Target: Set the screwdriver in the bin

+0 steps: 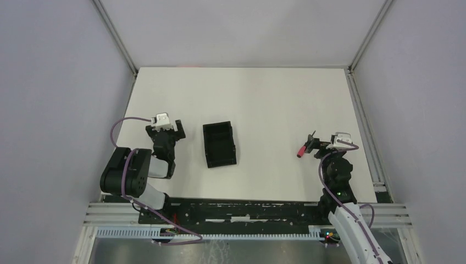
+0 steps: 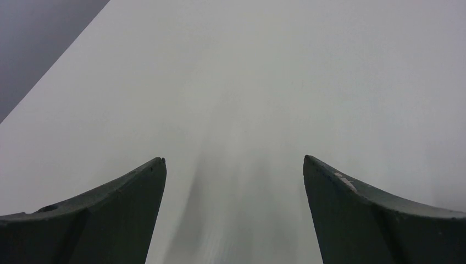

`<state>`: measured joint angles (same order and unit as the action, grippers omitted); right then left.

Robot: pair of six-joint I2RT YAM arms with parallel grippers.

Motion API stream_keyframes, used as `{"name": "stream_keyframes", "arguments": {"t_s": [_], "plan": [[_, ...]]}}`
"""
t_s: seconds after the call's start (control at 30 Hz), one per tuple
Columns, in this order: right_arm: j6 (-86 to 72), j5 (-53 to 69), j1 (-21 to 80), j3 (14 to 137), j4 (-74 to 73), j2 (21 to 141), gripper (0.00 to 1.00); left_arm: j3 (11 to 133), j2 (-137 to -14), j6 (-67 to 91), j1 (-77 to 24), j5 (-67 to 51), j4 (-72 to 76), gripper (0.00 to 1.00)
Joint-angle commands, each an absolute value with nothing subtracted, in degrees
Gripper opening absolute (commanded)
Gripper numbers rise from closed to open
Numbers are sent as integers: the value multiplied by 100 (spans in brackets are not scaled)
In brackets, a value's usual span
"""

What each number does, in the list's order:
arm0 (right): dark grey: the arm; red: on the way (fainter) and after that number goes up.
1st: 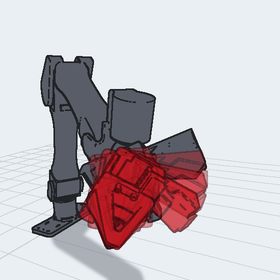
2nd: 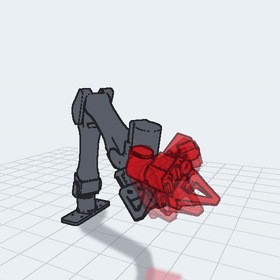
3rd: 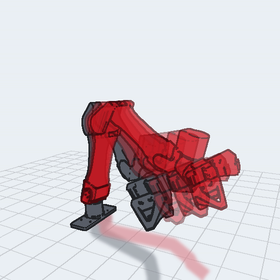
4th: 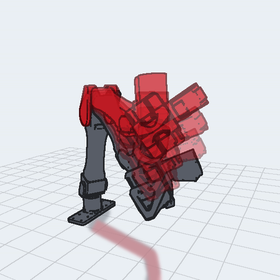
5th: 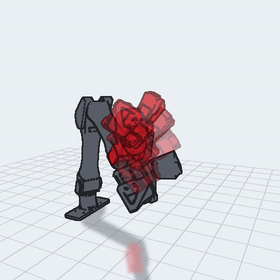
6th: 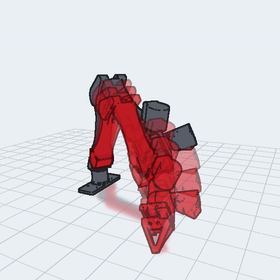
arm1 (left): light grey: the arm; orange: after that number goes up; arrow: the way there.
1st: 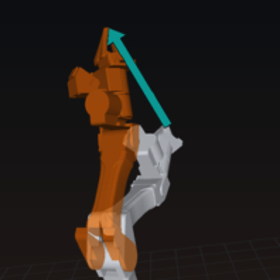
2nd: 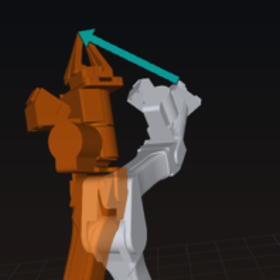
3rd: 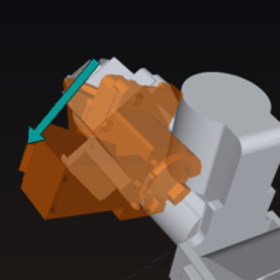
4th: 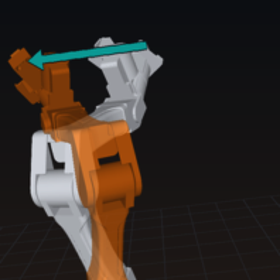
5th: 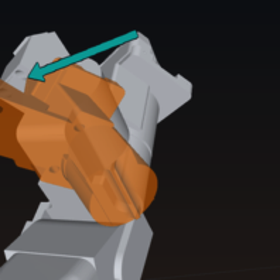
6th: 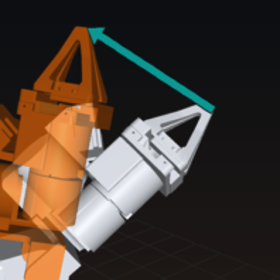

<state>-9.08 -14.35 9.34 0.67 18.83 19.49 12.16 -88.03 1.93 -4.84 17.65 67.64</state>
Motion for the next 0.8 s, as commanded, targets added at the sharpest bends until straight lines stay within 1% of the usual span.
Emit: {"name": "stream_keyframes", "arguments": {"t_s": [0.0, 0.07, 0.13, 0.17, 0.23, 0.3, 0.37, 0.43, 0.57, 0.67, 0.7, 0.77], "plan": [[-545, -813, 932, 815, 1705, 2471, 98, 1301, -8815, 268, -475, 1765, 6970, 100], [-811, -1234, 937, 1593, 1059, 2992, 98, 1301, -8815, 271, -475, 1766, 6970, 100], [-1095, -1760, 939, 2928, -121, 3841, 98, 1301, -8815, 270, -476, 1758, 6969, 100], [-1114, -1788, 939, 3493, -703, 4310, 98, 1301, -8815, 272, -475, 1758, 6970, 100], [-1130, -1658, 935, 4915, -1953, 5475, 98, 1301, -8815, 272, -477, 1763, 6970, 100], [-1114, -1293, 912, 5971, -2948, 6449, 98, 1301, -8815, 271, -475, 1759, 6970, 100], [-1062, -874, 865, 6568, -3518, 7237, 98, 1301, -8815, 271, -475, 1760, 6970, 100], [-1049, -602, 832, 6612, -3537, 7687, 98, 1301, -8814, 271, -475, 1765, 6970, 100], [-1387, -543, 654, 5672, -2828, 7951, 98, 1301, -8815, 270, -475, 1763, 6970, 100], [-1530, -530, 568, 4964, -2376, 8212, 93, 1301, -8815, 270, -475, 1762, 6970, 100], [-1519, -516, 565, 4832, -2324, 8335, 93, 1301, -8815, 270, -475, 1759, 6970, 100], [-1544, -326, 569, 4502, -2085, 8595, 86, 1301, -8815, 267, -479, 1762, 6970, 100]]}}
